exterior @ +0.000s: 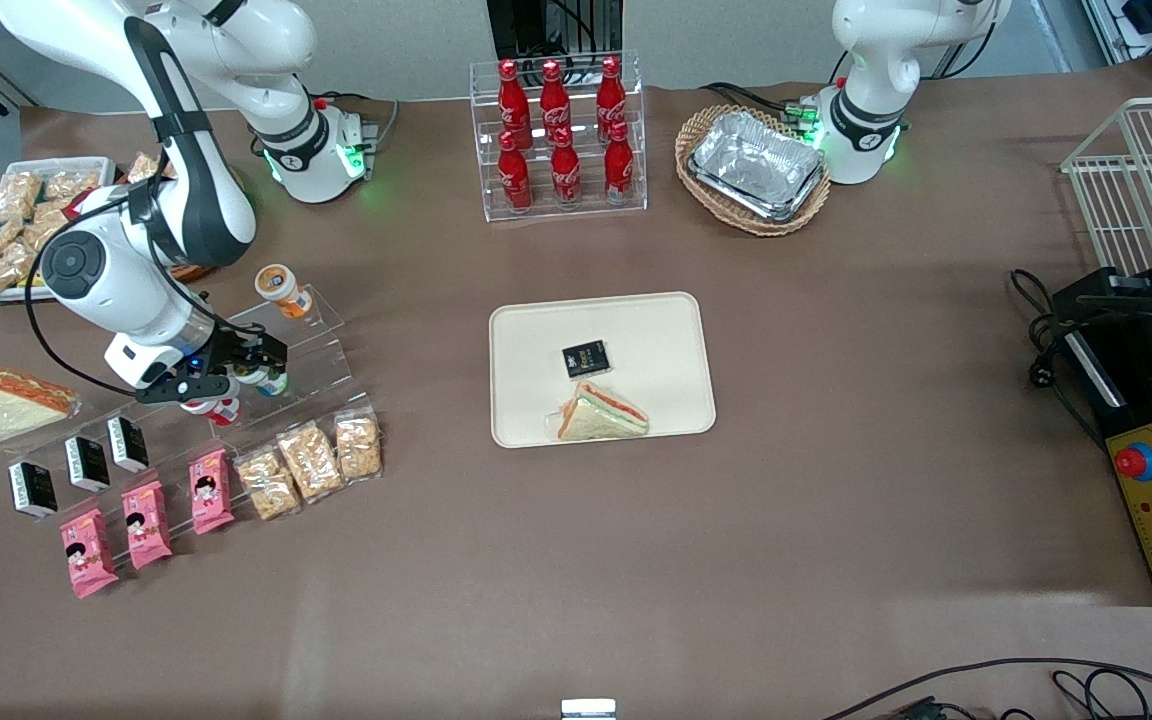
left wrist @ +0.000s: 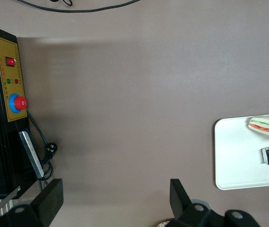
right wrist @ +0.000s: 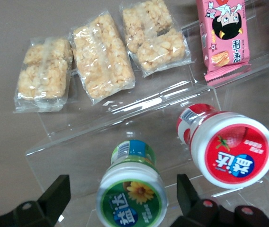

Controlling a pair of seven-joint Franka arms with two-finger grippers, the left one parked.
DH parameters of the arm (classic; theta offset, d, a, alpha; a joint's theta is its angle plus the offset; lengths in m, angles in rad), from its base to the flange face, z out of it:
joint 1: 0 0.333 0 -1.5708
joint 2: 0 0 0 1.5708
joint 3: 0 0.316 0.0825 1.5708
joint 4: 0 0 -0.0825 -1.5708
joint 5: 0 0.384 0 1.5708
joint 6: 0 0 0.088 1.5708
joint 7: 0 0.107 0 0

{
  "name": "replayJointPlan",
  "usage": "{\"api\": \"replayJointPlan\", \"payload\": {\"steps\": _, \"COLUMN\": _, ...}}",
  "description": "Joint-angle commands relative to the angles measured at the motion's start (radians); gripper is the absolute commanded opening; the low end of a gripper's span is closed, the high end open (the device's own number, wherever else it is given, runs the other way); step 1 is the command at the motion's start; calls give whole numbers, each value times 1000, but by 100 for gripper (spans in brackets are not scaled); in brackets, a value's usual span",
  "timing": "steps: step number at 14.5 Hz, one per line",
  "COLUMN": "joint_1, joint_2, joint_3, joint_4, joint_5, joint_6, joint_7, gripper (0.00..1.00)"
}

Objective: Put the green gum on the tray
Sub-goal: 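Close the right gripper around the green gum bottle's cap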

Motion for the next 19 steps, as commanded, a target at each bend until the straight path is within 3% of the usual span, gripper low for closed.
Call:
{"api": "replayJointPlan", "payload": {"steps": 1, "joint_1": 10, "joint_2": 7, "joint_3": -5, "joint_4": -20, "joint_5": 6, "joint_6": 46, "joint_7": -12, "gripper": 100}}
{"api": "replayJointPlan", "payload": {"steps": 5, "joint_1": 10, "joint_2": 10, "joint_3": -5, "joint_4": -20, "joint_5": 3, "joint_6": 46, "joint_7": -12, "gripper": 95}}
{"api": "replayJointPlan", "payload": {"steps": 9, "joint_1": 10, "joint_2": 9, "joint_3": -5, "joint_4": -28, "joint_5": 0, "joint_6": 46, "joint_7": -15, "gripper": 83}}
{"api": "replayJointPlan", "payload": {"steps": 14, "joint_1": 10, "joint_2": 5, "joint_3": -5, "joint_4": -31, "joint_5": 0, "joint_6": 46, "joint_7": -20, "gripper": 48}}
{"api": "replayJointPlan", "payload": {"steps": 17, "joint_1": 10, "joint_2": 5, "joint_3": -5, "joint_4": -29, "joint_5": 0, "joint_6": 44, "joint_7": -40, "gripper": 8}}
{"api": "replayJointPlan", "payload": {"steps": 19, "joint_1": 9, "joint_2": -4, "joint_3": -5, "joint_4": -25, "joint_5": 0, "joint_6": 35, "joint_7": -43, "gripper": 3}}
